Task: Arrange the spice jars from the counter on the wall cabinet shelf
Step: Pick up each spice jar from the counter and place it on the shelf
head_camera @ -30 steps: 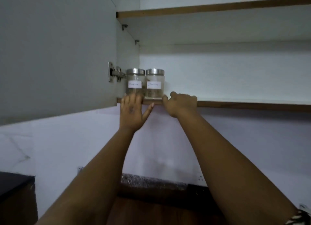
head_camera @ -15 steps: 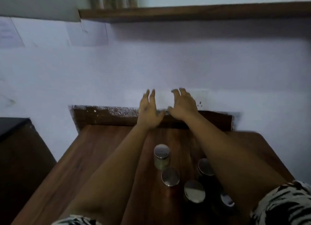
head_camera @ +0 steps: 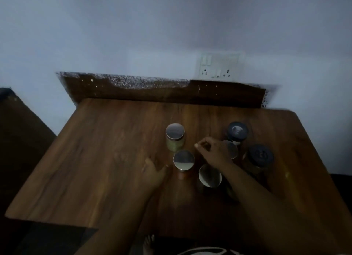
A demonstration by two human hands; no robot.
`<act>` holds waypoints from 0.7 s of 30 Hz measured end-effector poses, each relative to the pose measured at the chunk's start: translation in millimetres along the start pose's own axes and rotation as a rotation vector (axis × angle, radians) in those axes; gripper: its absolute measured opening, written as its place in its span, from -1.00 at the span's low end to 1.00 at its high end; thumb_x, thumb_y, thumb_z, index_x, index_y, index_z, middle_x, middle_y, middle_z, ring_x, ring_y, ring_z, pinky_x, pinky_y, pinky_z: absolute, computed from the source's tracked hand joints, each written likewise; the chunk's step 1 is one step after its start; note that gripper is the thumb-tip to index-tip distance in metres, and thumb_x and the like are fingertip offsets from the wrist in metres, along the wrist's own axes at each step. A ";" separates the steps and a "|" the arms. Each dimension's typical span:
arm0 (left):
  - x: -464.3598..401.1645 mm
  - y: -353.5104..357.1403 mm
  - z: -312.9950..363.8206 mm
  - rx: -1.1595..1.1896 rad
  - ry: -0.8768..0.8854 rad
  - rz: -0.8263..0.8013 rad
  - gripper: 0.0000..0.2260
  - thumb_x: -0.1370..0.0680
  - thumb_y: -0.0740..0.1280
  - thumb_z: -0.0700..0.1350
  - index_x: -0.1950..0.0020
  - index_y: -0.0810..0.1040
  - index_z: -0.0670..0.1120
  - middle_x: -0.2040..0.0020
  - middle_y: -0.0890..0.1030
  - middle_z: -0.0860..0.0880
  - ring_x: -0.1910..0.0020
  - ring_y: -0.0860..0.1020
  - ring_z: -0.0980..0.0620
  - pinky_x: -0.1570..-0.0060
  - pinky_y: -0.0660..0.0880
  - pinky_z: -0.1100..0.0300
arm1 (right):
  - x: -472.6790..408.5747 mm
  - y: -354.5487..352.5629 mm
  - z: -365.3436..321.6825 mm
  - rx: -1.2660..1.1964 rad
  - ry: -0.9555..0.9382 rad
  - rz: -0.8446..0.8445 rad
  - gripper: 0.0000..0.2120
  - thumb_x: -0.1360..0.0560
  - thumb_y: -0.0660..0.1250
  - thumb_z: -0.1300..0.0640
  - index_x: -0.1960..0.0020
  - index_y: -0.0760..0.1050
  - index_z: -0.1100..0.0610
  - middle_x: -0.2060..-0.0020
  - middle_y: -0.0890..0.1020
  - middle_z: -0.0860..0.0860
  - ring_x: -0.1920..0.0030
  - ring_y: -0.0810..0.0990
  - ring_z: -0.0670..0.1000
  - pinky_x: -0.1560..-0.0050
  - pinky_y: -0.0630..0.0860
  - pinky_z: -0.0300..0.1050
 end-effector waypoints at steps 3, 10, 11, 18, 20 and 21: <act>10.3 7.8 -2.1 0.005 -0.008 -0.058 -0.28 -0.51 0.44 -0.03 -0.51 0.13 -0.22 -0.43 0.37 -0.16 -0.39 0.40 -0.14 -0.29 0.36 0.09 | 14.8 41.1 -13.0 0.223 -0.132 -0.208 -0.25 -0.32 0.43 -0.33 -0.39 0.34 -0.04 -0.33 0.43 -0.03 -0.32 0.38 0.02 -0.26 0.40 -0.01; 28.2 8.9 -13.3 -0.044 0.038 -0.129 -0.12 -0.43 0.48 0.14 -0.55 0.07 -0.16 -0.48 0.33 -0.10 -0.46 0.31 -0.07 -0.39 0.30 0.09 | 16.5 81.3 -21.5 0.469 -0.202 -0.276 -0.32 -0.44 0.44 -0.08 -0.46 0.21 -0.11 -0.40 0.23 0.09 -0.38 0.27 0.14 -0.25 0.43 0.02; 31.4 7.1 -15.0 -0.018 0.031 -0.102 -0.08 -0.42 0.50 0.13 -0.56 0.02 -0.14 -0.45 0.36 -0.10 -0.42 0.35 -0.06 -0.36 0.33 0.11 | 13.9 78.8 -21.7 0.444 -0.184 -0.281 -0.33 -0.43 0.45 -0.06 -0.45 0.23 -0.10 -0.38 0.25 0.09 -0.37 0.28 0.14 -0.23 0.44 0.01; 36.0 -17.1 -6.8 0.157 0.114 -0.102 0.19 -0.18 0.60 0.25 -0.58 -0.10 0.08 -0.49 0.22 0.00 -0.43 0.31 0.05 -0.37 0.38 0.02 | -4.3 43.5 -53.4 0.213 -0.052 -0.184 -0.39 -0.38 0.35 -0.36 -0.30 0.37 -0.07 -0.19 0.48 0.02 -0.18 0.52 0.06 -0.10 0.51 -0.02; 30.6 -25.2 4.8 0.098 0.227 -0.120 0.09 -0.20 0.60 0.24 -0.54 0.04 0.07 -0.43 0.24 0.07 -0.39 0.31 0.09 -0.31 0.41 0.07 | -9.5 37.4 -77.5 0.142 -0.043 -0.175 -0.43 -0.43 0.30 -0.36 -0.29 0.39 -0.04 -0.14 0.51 0.00 -0.10 0.52 0.03 -0.05 0.51 -0.03; 26.9 -29.4 10.8 0.087 0.255 -0.123 0.01 -0.22 0.60 0.23 -0.50 0.11 0.07 -0.38 0.28 0.10 -0.36 0.34 0.09 -0.25 0.43 0.13 | -11.6 34.1 -90.2 0.099 -0.031 -0.166 -0.44 -0.44 0.29 -0.35 -0.29 0.40 -0.04 -0.13 0.49 -0.02 -0.09 0.51 0.01 -0.05 0.50 -0.04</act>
Point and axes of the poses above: each hand's wrist, its own x-axis away from the middle knuckle, its own y-axis out of the palm, z = x × y, the point moved 5 cm from there along -x, towards the middle knuckle
